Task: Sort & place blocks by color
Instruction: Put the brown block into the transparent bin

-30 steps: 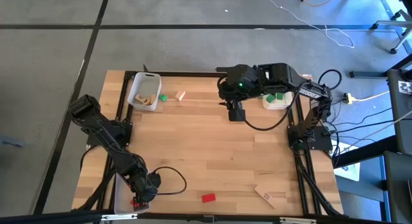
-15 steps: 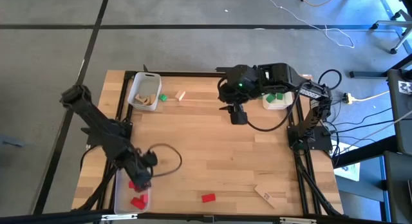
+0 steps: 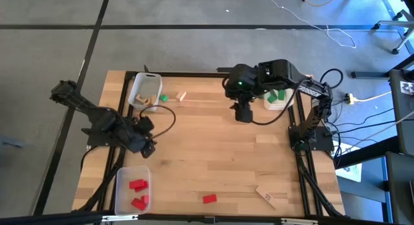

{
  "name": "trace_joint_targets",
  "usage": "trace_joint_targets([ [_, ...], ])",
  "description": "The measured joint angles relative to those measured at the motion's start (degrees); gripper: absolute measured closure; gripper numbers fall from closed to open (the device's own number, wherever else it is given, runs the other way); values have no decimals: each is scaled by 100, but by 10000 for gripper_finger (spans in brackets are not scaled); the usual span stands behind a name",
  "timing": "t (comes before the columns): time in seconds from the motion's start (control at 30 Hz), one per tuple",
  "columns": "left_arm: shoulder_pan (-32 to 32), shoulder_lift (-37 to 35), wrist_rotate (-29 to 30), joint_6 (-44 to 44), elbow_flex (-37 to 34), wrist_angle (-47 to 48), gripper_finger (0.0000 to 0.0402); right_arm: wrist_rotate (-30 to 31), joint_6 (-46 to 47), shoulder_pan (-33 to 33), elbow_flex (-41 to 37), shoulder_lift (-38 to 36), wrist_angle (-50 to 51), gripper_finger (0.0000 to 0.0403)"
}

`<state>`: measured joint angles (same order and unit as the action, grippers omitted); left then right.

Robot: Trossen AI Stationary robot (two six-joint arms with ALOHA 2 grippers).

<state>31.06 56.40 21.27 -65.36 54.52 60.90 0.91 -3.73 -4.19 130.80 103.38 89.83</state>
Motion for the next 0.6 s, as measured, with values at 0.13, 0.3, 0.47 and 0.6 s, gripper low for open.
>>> trace_joint_targets([
  [0.13,-377,-146,73,662,0,5,202,-165,216,7,-233,-27,47,206],
  [0.3,-754,-175,84,1295,0,16,202,-1094,616,7,-1028,-125,28,206],
  [0.47,-1073,-173,80,1910,0,20,202,-1645,900,82,-2175,-326,26,206],
  [0.6,-1319,-173,82,2279,0,20,202,-2345,1580,319,-3115,-344,-87,206],
])
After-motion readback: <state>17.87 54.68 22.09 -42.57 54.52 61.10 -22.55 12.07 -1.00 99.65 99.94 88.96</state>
